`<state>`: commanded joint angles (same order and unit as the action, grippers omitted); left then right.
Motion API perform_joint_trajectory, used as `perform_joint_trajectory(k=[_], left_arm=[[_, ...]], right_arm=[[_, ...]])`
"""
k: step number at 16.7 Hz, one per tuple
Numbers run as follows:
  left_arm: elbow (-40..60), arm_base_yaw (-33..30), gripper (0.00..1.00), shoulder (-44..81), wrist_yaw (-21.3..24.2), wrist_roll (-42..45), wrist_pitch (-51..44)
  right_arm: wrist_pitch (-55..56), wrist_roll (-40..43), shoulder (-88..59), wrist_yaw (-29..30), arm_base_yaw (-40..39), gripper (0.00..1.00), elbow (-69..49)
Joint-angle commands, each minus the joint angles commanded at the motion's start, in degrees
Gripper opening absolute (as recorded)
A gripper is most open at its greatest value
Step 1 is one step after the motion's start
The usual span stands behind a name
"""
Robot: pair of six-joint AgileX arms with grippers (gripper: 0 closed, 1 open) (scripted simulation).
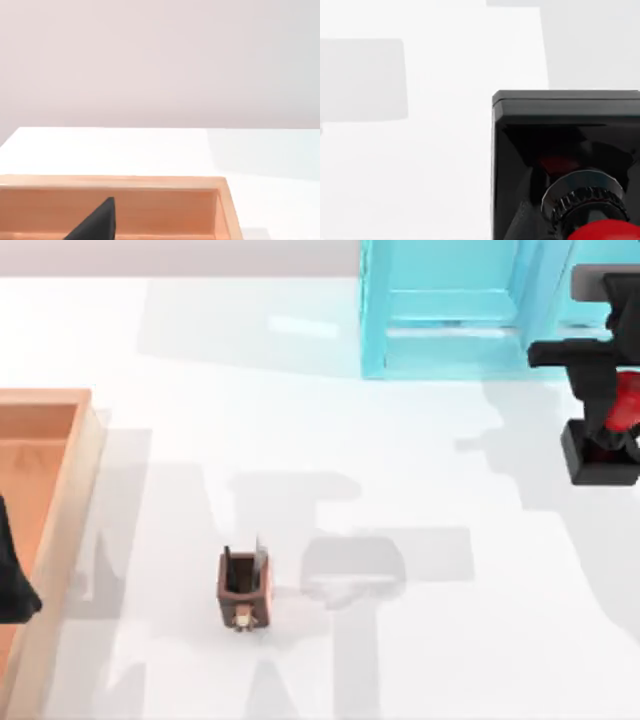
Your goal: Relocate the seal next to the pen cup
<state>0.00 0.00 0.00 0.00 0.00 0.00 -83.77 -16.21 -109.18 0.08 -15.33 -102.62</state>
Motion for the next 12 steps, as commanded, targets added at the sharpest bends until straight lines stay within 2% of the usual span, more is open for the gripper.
perform_joint_trajectory(k=[7,12], left_arm=[[0.0,0.0,1.0,0.0,0.0,0.0,0.0],[0.0,0.0,1.0,0.0,0.0,0.0,0.0]], right_arm=[[-1.25,-2.16,-0.21,-0.11,-1.75,0.0,-1.61],[-0.24,-11.02,-5.03,-0.05,-10.91,0.0,-5.39]])
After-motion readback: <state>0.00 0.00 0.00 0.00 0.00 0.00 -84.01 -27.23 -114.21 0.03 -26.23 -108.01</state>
